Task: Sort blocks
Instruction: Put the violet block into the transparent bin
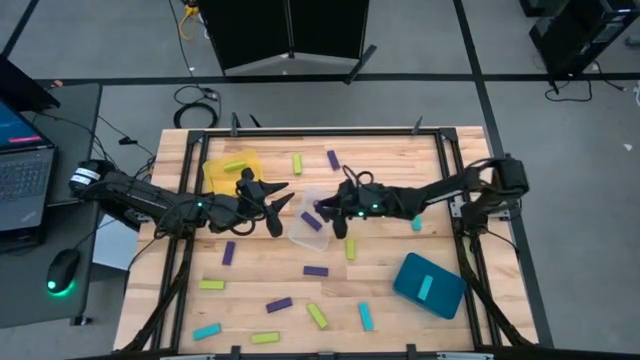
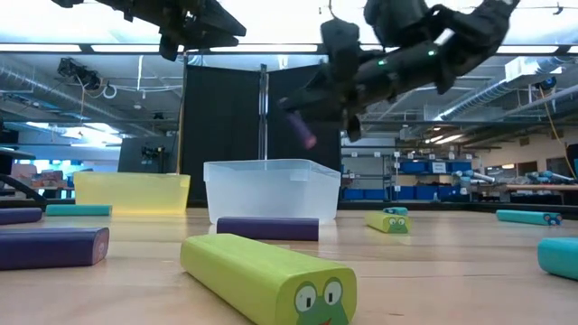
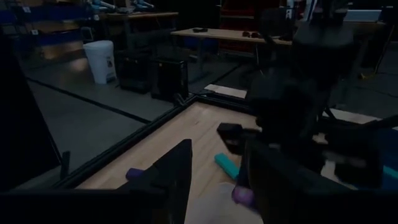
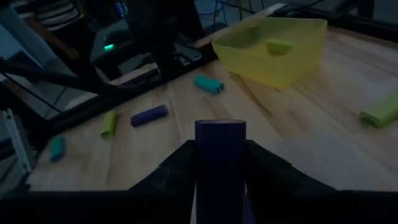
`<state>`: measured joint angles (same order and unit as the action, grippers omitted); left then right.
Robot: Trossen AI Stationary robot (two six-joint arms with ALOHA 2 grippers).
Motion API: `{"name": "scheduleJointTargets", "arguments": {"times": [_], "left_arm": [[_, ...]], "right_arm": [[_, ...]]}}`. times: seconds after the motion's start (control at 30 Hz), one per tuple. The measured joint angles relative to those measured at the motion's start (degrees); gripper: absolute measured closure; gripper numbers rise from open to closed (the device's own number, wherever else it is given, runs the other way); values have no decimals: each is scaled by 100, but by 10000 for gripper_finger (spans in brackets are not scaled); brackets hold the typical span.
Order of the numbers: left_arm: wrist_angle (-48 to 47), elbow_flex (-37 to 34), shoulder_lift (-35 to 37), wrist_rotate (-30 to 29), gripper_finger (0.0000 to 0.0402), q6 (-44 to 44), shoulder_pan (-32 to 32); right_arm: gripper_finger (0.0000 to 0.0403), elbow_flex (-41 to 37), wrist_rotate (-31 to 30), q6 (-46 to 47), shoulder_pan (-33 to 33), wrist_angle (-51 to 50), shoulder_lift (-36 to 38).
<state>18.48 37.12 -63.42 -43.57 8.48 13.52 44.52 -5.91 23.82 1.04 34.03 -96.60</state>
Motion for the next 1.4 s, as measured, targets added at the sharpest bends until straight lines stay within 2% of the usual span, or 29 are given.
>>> {"name": "scheduleJointTargets", "arguments": {"times": [0.23,0.43,0.73,0.97,1.17,1.33,1.4], "left_arm": [[-28,0,0,2,245,187,9],[-373,2,-2,37,245,518,11],[-2293,2,-76,140,245,2339,11],[-3647,345,-353,1198,245,2834,15],[-4555,868,-817,2433,245,2789,201],[-6252,1320,-1152,2642,245,4116,422],[-6642,1397,-1214,2642,245,4733,531]], "right_arm": [[168,310,59,-377,42,-101,-254],[126,-15,46,-658,96,-88,278],[134,-1583,-645,-694,48,723,1771],[142,-2610,-893,-225,48,1078,2712],[147,-2835,-953,-108,0,1103,2931],[146,-2792,-951,-156,-122,1147,2874],[147,-2792,-953,-180,-168,1171,2856]]}}
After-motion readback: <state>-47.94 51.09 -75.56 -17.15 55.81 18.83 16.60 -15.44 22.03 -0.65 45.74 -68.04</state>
